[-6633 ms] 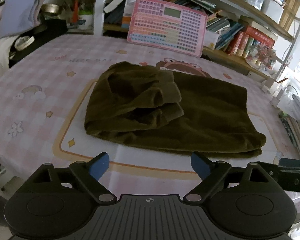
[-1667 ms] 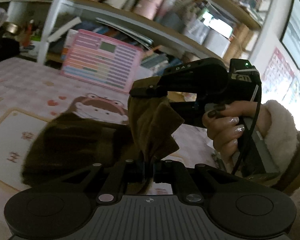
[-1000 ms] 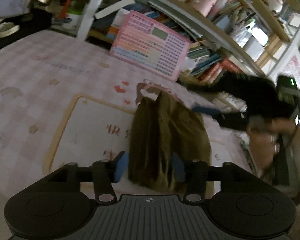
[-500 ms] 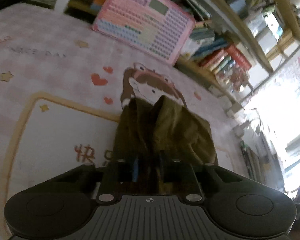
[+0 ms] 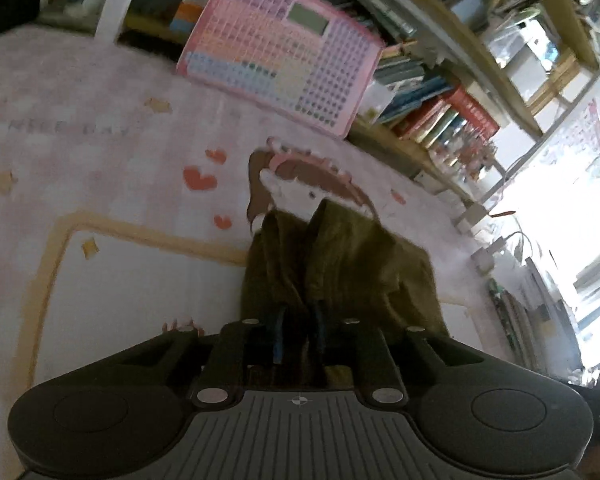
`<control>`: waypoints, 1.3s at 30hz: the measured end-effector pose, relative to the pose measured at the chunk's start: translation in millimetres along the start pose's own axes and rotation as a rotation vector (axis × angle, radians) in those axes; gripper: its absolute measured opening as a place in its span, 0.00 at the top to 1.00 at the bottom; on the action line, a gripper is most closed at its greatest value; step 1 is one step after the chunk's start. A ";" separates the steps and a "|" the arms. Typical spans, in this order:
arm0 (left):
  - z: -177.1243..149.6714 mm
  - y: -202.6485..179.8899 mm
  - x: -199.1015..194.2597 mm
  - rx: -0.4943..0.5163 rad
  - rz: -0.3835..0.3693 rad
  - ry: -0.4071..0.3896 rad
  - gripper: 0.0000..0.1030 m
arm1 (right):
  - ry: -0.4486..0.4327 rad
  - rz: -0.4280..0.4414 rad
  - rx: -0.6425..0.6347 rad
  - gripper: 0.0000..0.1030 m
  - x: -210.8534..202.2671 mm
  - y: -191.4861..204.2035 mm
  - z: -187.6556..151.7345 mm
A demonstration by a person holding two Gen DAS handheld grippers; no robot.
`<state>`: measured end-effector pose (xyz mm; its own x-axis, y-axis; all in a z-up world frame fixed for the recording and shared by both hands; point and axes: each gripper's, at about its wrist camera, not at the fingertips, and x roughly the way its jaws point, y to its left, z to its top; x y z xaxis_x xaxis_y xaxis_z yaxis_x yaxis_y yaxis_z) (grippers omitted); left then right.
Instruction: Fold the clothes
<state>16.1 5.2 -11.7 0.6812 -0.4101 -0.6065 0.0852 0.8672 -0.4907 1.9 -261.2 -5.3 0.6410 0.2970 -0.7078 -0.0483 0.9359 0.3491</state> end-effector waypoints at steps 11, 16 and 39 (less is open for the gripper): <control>1.3 -2.0 3.0 0.020 0.072 0.041 0.71 | 0.084 -0.063 -0.106 0.31 58.2 5.0 43.3; 1.5 1.5 -7.7 -0.008 0.070 0.024 0.54 | 0.082 -0.038 -0.069 0.32 57.7 -2.3 46.6; -22.9 10.6 15.2 -0.163 -0.037 0.205 0.49 | 0.173 0.089 0.169 0.35 9.4 -13.2 -20.0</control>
<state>10.7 1.7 -40.4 0.5169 -0.5036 -0.6922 -0.0221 0.8005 -0.5989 -6.8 -267.0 -28.9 0.4984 0.4186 -0.7592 0.0398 0.8638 0.5023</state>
